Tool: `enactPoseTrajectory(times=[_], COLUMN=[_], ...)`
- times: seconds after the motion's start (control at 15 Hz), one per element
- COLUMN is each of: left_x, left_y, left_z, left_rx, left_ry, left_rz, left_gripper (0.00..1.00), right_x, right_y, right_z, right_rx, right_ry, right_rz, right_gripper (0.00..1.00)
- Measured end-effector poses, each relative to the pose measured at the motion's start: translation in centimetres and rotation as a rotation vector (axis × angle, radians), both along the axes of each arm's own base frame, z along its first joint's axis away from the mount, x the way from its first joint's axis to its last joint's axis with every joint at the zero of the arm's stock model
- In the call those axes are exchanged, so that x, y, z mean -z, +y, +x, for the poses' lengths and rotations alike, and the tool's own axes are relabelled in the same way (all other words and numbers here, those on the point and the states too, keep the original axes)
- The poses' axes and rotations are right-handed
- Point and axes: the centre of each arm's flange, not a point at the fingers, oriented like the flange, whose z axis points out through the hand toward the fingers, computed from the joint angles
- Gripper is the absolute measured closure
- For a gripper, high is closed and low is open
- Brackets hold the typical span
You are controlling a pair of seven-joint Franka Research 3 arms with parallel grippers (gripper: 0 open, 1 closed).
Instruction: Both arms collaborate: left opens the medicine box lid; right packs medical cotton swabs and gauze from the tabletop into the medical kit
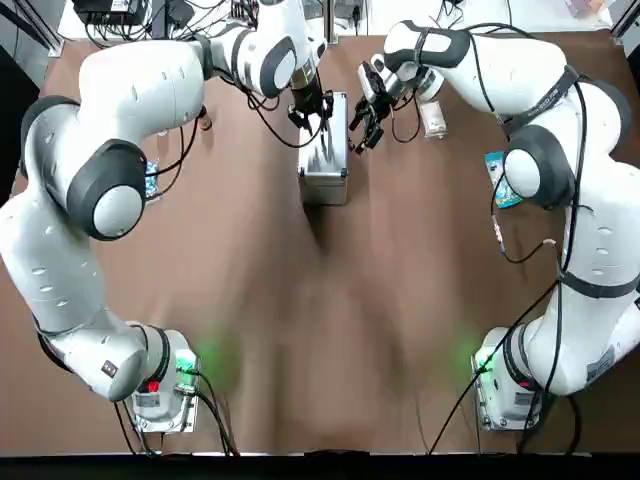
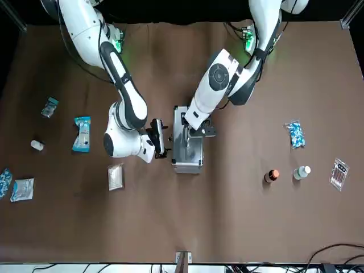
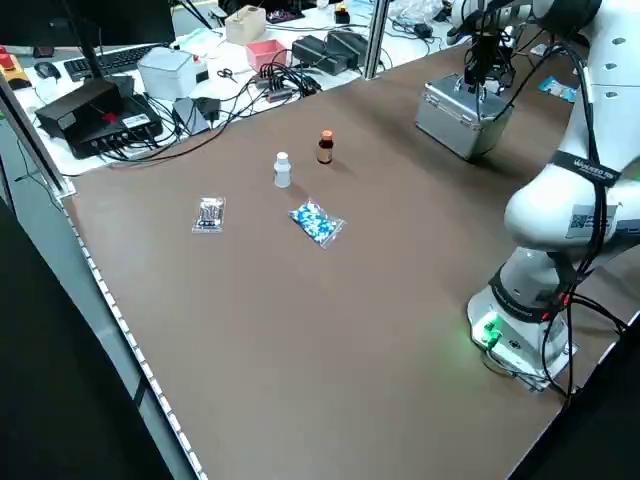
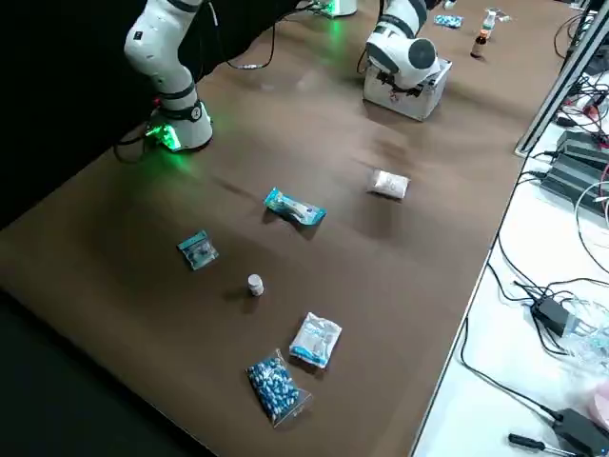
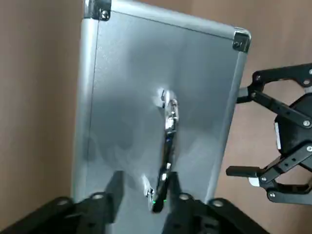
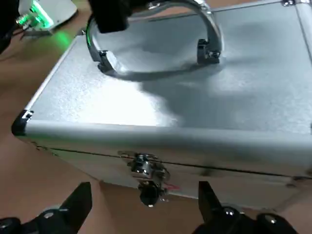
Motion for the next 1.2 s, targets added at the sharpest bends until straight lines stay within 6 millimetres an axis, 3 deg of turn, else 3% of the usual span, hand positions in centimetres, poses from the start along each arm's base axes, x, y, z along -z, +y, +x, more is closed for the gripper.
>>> enactPoseTrajectory(times=[0.07,0.13,0.27,0.33,0.47,0.53,0.6,1.2], left_x=[0.1,0.2,0.5,0.6,0.7,0.8,0.7,0.3], left_y=[-0.1,-0.1,-0.3,-0.4,-0.7,-0.9,-1.2,-1.3], left_z=[0.0,-0.1,0.0,0.2,0.6,0.8,0.8,1.1], left_rx=[0.004,0.007,0.004,-0.013,-0.044,-0.064,-0.045,-0.043], left_ry=[-0.003,-0.004,-0.002,0.002,-0.003,-0.007,-0.015,-0.025], left_rz=[0.004,0.006,0.008,0.007,0.012,0.018,0.015,0.015], left_gripper=[0.64,0.64,0.66,0.66,0.7,0.81,0.85,0.86], right_x=[0.4,0.7,1.1,1.2,1.2,1.2,1.2,1.2], right_y=[-0.2,-0.5,-1.0,-1.1,-1.2,-1.2,-1.1,-0.9], right_z=[-0.2,-0.3,-0.3,-0.3,-0.3,-0.3,-0.3,-0.4], right_rx=[-0.002,-0.003,0.003,0.011,0.029,0.04,0.044,0.063], right_ry=[0.001,0.002,0.006,0.01,0.019,0.024,0.027,0.039], right_rz=[0.012,0.019,0.024,0.031,0.048,0.057,0.061,0.08], right_gripper=[0.1,0.19,0.24,0.31,0.34,0.44,0.44,0.46])
